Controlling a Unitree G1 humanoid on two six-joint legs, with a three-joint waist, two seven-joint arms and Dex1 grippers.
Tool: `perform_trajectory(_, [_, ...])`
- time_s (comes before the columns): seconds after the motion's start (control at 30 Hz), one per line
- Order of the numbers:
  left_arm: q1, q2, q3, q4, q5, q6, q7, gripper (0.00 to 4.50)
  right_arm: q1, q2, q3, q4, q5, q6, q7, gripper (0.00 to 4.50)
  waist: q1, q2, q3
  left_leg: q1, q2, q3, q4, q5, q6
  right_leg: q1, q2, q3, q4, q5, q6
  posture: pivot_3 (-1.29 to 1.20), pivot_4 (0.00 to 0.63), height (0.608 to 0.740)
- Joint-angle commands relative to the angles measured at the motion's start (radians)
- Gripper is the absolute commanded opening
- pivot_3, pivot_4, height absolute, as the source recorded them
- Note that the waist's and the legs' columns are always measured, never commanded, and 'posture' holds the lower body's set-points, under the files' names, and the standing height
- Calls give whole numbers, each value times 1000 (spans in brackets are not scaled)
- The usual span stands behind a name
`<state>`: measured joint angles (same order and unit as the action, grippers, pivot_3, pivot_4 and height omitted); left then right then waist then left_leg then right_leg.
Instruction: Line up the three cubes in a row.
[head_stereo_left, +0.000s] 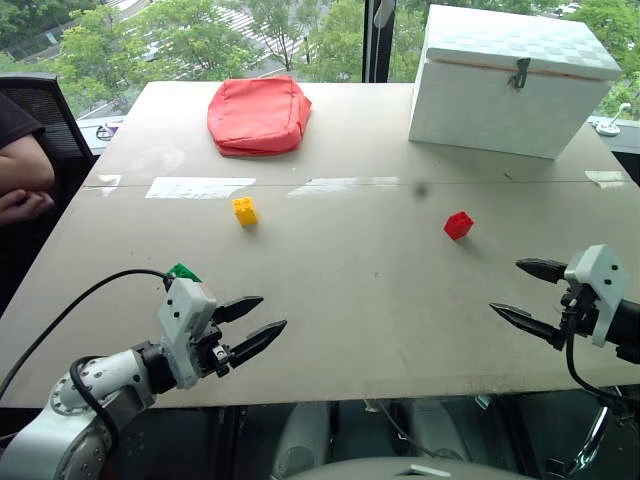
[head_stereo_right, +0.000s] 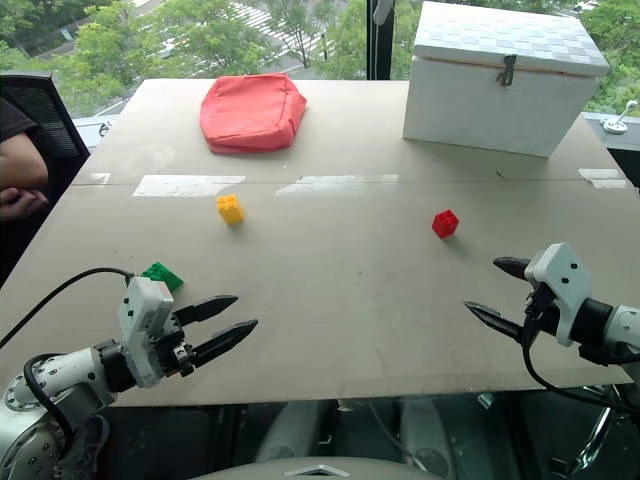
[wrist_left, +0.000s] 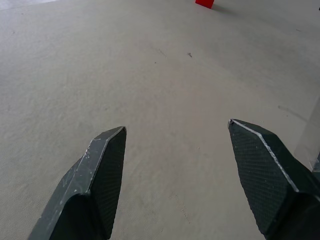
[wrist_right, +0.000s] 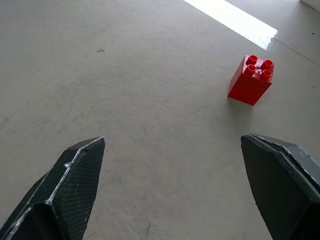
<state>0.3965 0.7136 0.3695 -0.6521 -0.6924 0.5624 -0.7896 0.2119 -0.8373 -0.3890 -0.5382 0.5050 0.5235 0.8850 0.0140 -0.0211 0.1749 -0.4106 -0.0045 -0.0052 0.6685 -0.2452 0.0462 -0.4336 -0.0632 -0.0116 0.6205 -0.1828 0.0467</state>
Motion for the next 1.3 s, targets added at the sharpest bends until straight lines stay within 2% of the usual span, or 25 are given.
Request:
perform_trajectory(0.03, [-24, -1, -8, -12, -14, 2, 9, 3276, -35, 5, 20, -36, -5, 35, -58, 4500, 0, 0, 0, 0, 0, 0, 0, 0, 0, 0, 0, 0, 0, 0, 0, 0, 150, 740])
perform_trajectory(0.17, [-130, -26, -47, -45, -84, 49, 62, 3276, -203, 16, 103, -45, 26, 245, -203, 4500, 0, 0, 0, 1, 0, 0, 1, 0, 0, 0, 0, 0, 1, 0, 0, 0, 150, 740])
perform_trajectory(0.27, [-227, -9, -126, -93, -88, 55, 54, 3276, -414, -10, 226, 45, 4, 417, -257, 4500, -3, 1, 0, 1, 0, 1, 1, 0, 0, 1, 0, 1, 1, 0, 0, 0, 150, 740])
perform_trajectory(0.37, [-294, -3, -183, -110, -59, 48, 52, 3276, -604, 28, 323, 207, -42, 513, -310, 4500, -1, 0, 0, 0, -1, 1, 1, 0, 0, 1, 1, 1, 1, 1, -2, 0, 150, 740])
perform_trajectory(0.43, [-335, 2, -214, -113, -41, 36, 46, 3276, -735, 56, 415, 361, -113, 526, -338, 4500, -2, 0, 0, 0, -1, 1, 1, 0, 0, 0, 1, 1, 1, 3, -4, 0, 150, 740])
perform_trajectory(0.57, [-372, 5, -230, -94, -30, 25, 39, 3276, -903, 100, 528, 591, -185, 482, -288, 4500, -2, 0, 0, -2, -2, 1, 0, 0, 0, -2, 2, 1, 1, 3, -5, 0, 150, 740])
perform_trajectory(0.8, [-326, -3, -217, -103, -32, 5, 40, 3276, -1064, 191, 529, 827, -195, 487, -232, 4500, -3, 0, 0, -3, -2, 1, 0, 0, 0, -3, 2, 2, 0, 4, -4, 0, 150, 740])
perform_trajectory(0.9, [-282, -4, -200, -147, -46, 8, 59, 3312, -1085, 195, 547, 864, -215, 492, -217, 3549, -2, 0, 0, -3, -2, 0, 0, 0, 0, -3, 2, 2, 1, 4, -4, 0, 150, 740])
perform_trajectory(1.03, [-244, -1, -188, -189, -55, 10, 83, 3312, -1083, 191, 580, 859, -228, 503, -175, 1603, -2, 1, 0, -3, -2, 0, 0, 0, 0, -3, 2, 1, 1, 3, -4, 0, 150, 740])
perform_trajectory(1.07, [-240, -2, -186, -192, -57, 11, 88, 3312, -1082, 192, 582, 856, -231, 500, -169, 1309, -3, 1, 0, -3, -2, 0, 0, 0, 0, -3, 2, 1, 1, 3, -4, 0, 150, 740])
perform_trajectory(1.17, [-225, -7, -179, -189, -61, 8, 93, 3312, -1079, 188, 592, 818, -235, 474, -127, 1326, -4, 1, 1, -2, -2, 0, 0, 0, 0, -2, 2, 1, 2, 3, -4, 0, 150, 740])
perform_trajectory(1.3, [-176, -5, -170, -170, -45, -19, 69, 3312, -1055, 146, 692, 653, -236, 290, 95, 1326, -13, 2, 2, -2, -1, 0, 0, 0, 0, -3, 3, 1, 2, 3, -4, 0, 150, 740])
